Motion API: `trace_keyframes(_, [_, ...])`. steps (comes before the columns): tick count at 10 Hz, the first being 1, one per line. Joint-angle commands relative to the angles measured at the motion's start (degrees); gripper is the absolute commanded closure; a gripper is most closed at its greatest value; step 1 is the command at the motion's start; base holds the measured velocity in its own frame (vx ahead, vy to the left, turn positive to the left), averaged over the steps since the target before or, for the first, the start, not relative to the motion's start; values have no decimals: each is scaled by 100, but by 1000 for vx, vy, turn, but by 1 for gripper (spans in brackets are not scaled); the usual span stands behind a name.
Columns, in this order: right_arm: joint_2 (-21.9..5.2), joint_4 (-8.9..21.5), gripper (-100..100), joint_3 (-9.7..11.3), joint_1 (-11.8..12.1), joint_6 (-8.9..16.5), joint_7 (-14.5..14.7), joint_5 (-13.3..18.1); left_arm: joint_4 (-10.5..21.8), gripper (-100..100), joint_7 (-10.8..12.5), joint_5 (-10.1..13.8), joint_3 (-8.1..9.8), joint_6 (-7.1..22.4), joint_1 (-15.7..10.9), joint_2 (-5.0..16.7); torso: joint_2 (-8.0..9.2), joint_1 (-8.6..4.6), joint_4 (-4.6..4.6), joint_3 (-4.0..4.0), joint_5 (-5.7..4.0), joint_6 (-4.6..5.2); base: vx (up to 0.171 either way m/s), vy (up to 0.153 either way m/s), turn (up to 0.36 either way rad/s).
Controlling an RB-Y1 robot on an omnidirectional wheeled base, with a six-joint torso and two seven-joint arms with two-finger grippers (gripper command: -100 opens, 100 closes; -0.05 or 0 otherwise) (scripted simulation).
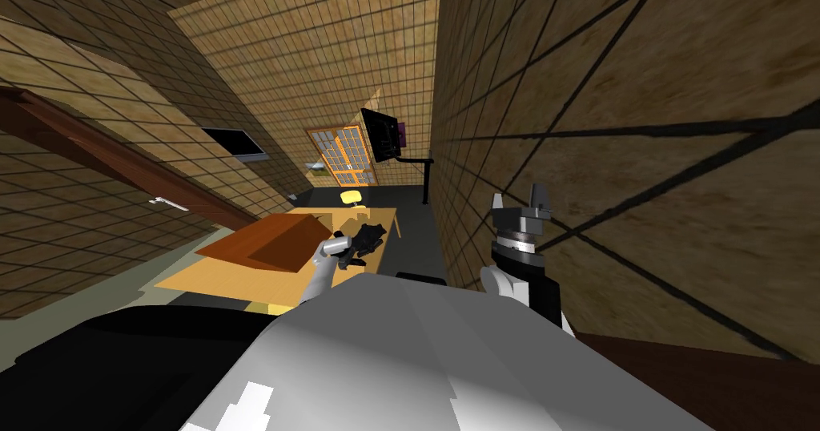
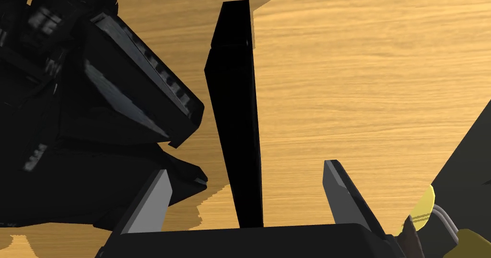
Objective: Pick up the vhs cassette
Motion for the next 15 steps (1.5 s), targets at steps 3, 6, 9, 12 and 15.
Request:
trace_keyframes(3, [0,0,0,0,0,0,0,0,47,0,-15,9,22,138,-40,12,8,-3,1,4,0,0,16,12,1])
trace_keyframes(6, [0,0,0,0,0,0,0,0,396,-100,79,-41,-102,-254,-49,-49,15,2,3,8,1,-1,2,26,-4])
trace_keyframes(9, [0,0,0,0,-1,0,0,0,412,100,91,-45,-119,-288,-42,-64,10,11,0,4,6,-1,-1,14,-2])
trace_keyframes(12, [0,0,0,0,-1,0,0,0,415,100,91,-47,-118,-280,-37,-64,6,13,1,3,7,2,0,0,0])
trace_keyframes(15, [0,0,0,0,-1,0,0,0,265,100,44,-23,-56,-108,-45,-26,4,13,1,2,8,3,0,-6,1])
